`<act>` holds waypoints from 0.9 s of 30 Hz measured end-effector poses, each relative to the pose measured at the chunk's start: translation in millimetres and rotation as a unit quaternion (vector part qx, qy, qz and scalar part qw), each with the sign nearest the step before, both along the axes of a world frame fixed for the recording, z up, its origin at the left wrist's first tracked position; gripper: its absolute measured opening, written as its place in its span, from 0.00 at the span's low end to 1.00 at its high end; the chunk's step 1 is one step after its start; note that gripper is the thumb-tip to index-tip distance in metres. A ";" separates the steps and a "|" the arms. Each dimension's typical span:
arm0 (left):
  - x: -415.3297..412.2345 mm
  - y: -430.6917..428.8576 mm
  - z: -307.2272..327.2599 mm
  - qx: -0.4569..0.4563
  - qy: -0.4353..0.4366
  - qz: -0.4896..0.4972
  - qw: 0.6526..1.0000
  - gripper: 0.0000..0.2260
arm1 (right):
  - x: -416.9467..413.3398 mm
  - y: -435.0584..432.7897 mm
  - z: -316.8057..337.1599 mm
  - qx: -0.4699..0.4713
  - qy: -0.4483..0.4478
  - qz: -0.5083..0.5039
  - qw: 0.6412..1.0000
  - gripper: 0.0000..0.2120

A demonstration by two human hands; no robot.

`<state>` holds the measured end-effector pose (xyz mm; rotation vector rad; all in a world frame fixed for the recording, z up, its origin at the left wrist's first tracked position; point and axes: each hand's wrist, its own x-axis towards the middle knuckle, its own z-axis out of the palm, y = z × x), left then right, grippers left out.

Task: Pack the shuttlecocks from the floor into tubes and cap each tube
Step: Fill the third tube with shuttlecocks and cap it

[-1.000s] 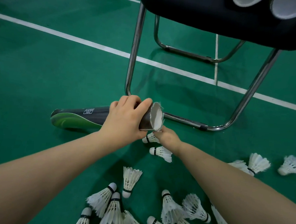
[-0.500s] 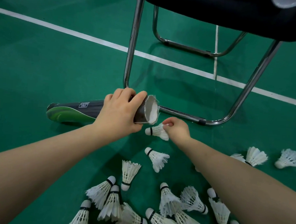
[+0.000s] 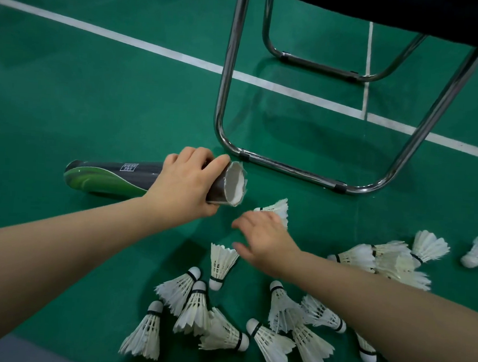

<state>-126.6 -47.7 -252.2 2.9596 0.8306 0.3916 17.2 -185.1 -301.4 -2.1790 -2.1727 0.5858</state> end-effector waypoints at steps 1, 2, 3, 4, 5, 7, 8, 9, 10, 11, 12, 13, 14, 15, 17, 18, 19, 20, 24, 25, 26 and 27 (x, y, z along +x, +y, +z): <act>-2.5 -2.5 -2.4 0.005 0.008 -0.004 1.000 0.38 | -6.4 0.6 -2.8 -0.016 -0.003 0.032 0.999 0.23; -4.4 -5.2 -4.7 0.010 0.014 -0.011 1.000 0.38 | -11.7 2.4 -5.0 -0.024 -0.006 0.054 0.998 0.23; -6.3 -8.0 -6.7 0.014 0.019 -0.017 1.000 0.37 | -16.0 4.4 -7.3 -0.027 -0.008 0.068 0.997 0.24; -8.3 -10.2 -8.1 0.017 0.023 -0.023 0.999 0.37 | -19.6 6.6 -9.6 -0.031 -0.012 0.076 0.997 0.24; -10.1 -11.9 -9.0 0.018 0.027 -0.028 0.999 0.37 | -22.4 8.4 -12.2 -0.036 -0.021 0.082 0.996 0.25; -13.8 -13.8 -9.8 0.018 0.034 -0.035 0.999 0.36 | -27.6 10.6 -17.8 -0.055 -0.037 0.087 0.994 0.29; -15.9 -14.3 -10.1 0.017 0.039 -0.038 0.998 0.36 | -30.2 10.7 -19.9 -0.068 -0.039 0.085 0.993 0.30; -18.4 -15.0 -10.4 0.016 0.045 -0.041 0.998 0.36 | -32.5 10.6 -21.4 -0.081 -0.036 0.079 0.993 0.31; -21.1 -15.3 -10.8 0.015 0.052 -0.042 0.998 0.36 | -34.5 10.1 -22.8 -0.092 -0.035 0.069 0.993 0.31; -24.3 -15.5 -11.3 0.014 0.058 -0.043 0.997 0.36 | -36.2 9.7 -24.3 -0.101 -0.035 0.055 0.993 0.31; -27.6 -15.4 -11.9 0.012 0.063 -0.043 0.997 0.36 | -37.5 9.7 -25.3 -0.108 -0.039 0.040 0.993 0.31; -30.8 -15.3 -12.4 0.010 0.068 -0.043 0.997 0.36 | -37.7 10.0 -26.5 -0.114 -0.041 0.021 0.992 0.29; -34.1 -15.2 -13.1 0.008 0.072 -0.044 0.996 0.36 | -37.1 10.7 -28.4 -0.119 -0.034 -0.004 0.992 0.26; -37.0 -15.3 -13.8 0.005 0.077 -0.046 0.996 0.36 | -36.1 11.6 -29.7 -0.125 -0.012 -0.039 0.991 0.23; -42.3 -16.2 -15.4 0.001 0.089 -0.050 0.995 0.35 | -34.1 13.5 -28.2 -0.137 0.072 -0.133 0.979 0.17; -44.2 -16.5 -16.1 0.000 0.094 -0.051 0.994 0.35 | -32.9 14.6 -25.6 -0.135 0.122 -0.180 0.967 0.15; -45.7 -16.4 -16.5 -0.001 0.096 -0.051 0.994 0.35 | -31.7 15.3 -22.2 -0.126 0.163 -0.217 0.954 0.13; -46.5 -15.9 -16.6 -0.001 0.097 -0.050 0.994 0.35 | -29.7 15.7 -18.8 -0.108 0.195 -0.245 0.943 0.11; -46.6 -12.9 -14.1 0.000 0.090 -0.043 0.995 0.34 | -18.6 14.0 4.2 -0.019 0.277 -0.331 0.902 0.07; -46.4 -12.1 -13.5 -0.001 0.088 -0.040 0.995 0.34 | -15.3 13.4 12.2 0.015 0.299 -0.350 0.887 0.05; -46.4 -11.2 -12.9 -0.003 0.087 -0.036 0.996 0.34 | -11.6 13.3 20.6 0.056 0.321 -0.367 0.872 0.05; -46.3 -10.1 -12.0 -0.006 0.088 -0.029 0.996 0.34 | -8.2 13.4 30.9 0.100 0.334 -0.381 0.856 0.04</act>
